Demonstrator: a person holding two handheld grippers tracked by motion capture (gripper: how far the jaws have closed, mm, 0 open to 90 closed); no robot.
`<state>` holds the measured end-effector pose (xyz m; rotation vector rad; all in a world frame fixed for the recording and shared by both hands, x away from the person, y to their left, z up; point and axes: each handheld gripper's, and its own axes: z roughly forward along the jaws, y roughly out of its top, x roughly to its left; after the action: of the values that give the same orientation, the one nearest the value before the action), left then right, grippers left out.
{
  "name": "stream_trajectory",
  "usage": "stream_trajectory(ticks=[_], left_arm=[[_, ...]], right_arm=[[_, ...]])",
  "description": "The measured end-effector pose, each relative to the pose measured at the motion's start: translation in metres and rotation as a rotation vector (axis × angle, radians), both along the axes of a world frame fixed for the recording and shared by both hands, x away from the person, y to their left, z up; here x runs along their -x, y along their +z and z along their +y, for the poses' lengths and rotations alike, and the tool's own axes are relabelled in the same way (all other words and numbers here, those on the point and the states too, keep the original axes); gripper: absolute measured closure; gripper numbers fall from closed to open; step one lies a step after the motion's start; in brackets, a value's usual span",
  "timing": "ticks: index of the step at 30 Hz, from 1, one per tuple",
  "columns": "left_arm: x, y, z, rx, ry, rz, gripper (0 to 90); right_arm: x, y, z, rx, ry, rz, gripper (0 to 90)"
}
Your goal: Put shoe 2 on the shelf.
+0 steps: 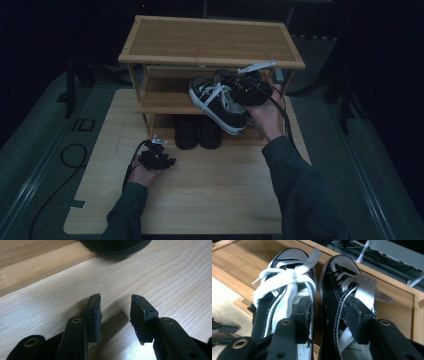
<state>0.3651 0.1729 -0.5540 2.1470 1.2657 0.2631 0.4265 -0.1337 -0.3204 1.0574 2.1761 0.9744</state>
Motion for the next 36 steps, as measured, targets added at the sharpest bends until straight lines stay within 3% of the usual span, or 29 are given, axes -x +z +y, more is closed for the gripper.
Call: stream_trajectory(ticks=[5, 7, 12, 15, 21, 26, 33, 36], left_arm=[[0.000, 0.000, 0.000, 0.000, 0.001, 0.000, 60.7], [0.000, 0.000, -0.001, -0.004, 0.003, 0.001, 60.7], [0.000, 0.000, -0.001, -0.005, 0.003, 0.001, 60.7], [0.000, 0.001, -0.001, -0.008, 0.002, 0.003, 60.6], [-0.001, 0.000, 0.001, 0.010, 0.009, 0.007, 61.0], [-0.001, 0.003, 0.000, -0.016, 0.012, 0.012, 61.4], [0.000, 0.021, -0.002, -0.004, 0.002, -0.030, 62.0], [0.001, 0.033, -0.003, -0.001, -0.015, -0.058, 63.8]], right_arm=[[0.003, 0.006, -0.006, -0.024, 0.011, -0.020, 62.5], [0.003, 0.009, -0.009, -0.031, 0.040, -0.008, 66.8], [0.003, 0.009, -0.012, -0.003, 0.080, -0.003, 73.2], [0.004, 0.011, -0.013, -0.021, 0.159, 0.004, 75.9], [0.001, 0.009, -0.014, -0.027, 0.266, 0.033, 76.7], [0.001, 0.010, -0.015, -0.037, 0.329, 0.046, 78.9], [0.005, 0.011, -0.015, -0.032, 0.385, 0.045, 83.8], [0.008, 0.013, -0.016, -0.055, 0.425, 0.052, 88.8]])
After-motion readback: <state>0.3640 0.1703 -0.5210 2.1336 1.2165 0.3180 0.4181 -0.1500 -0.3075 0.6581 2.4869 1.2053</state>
